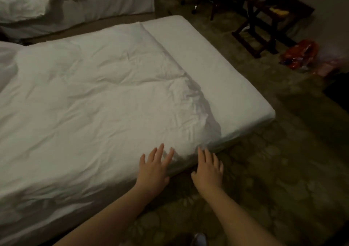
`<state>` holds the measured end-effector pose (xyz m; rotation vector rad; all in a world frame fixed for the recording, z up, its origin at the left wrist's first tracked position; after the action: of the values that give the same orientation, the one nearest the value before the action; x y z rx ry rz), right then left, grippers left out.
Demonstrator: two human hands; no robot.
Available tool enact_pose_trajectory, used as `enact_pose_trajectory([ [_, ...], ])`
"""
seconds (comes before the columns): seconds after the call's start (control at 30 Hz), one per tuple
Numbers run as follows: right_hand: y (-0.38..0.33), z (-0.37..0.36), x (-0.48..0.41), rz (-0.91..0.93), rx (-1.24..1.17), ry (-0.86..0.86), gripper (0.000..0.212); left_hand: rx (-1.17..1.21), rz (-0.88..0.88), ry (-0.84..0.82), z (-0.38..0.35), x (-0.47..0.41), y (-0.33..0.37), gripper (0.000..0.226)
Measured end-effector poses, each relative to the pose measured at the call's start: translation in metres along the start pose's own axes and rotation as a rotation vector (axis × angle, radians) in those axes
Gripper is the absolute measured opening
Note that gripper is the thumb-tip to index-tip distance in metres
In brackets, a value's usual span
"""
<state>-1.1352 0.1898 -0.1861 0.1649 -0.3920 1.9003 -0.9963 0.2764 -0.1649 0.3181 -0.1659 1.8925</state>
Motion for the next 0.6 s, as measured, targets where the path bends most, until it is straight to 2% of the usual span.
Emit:
enact_pose_trajectory([
  [0.1, 0.032, -0.026, -0.038, 0.009, 0.024, -0.035, 0.090, -0.065, -0.060, -0.020, -0.028, -0.037, 0.031, 0.094],
  [0.2, 0.029, -0.042, -0.073, 0.087, 0.015, 0.012, 0.096, -0.148, -0.135, -0.001, -0.046, -0.070, 0.038, 0.109],
  [0.23, 0.026, -0.047, -0.083, 0.110, 0.013, 0.022, 0.098, -0.196, -0.186, 0.016, -0.050, -0.081, 0.042, 0.101],
  [0.3, 0.022, -0.053, -0.103, 0.139, 0.004, 0.046, 0.097, -0.275, -0.282, 0.101, -0.046, -0.105, 0.043, 0.065],
  [0.33, 0.020, -0.052, -0.112, 0.155, -0.009, 0.071, 0.094, -0.266, -0.304, 0.130, -0.039, -0.115, 0.042, 0.056],
  [0.5, 0.012, -0.004, -0.138, 0.194, -0.157, 0.243, 0.076, -0.036, -0.278, 0.218, 0.025, -0.147, 0.021, 0.053],
  [0.6, 0.007, 0.014, -0.134, 0.107, -0.312, 0.219, 0.088, -0.045, -0.195, 0.160, 0.071, -0.160, 0.003, 0.054],
])
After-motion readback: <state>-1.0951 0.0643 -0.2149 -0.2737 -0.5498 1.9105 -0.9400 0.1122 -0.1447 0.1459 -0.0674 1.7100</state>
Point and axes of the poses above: each hand's wrist, its own x-axis away from the middle knuckle, its own z-axis out of the back of the hand, y = z × x, the point moved 9 cm from there along -x, towards the middle knuckle, and after that the axes turned 4 degrees about y, right-handed, at the moved point
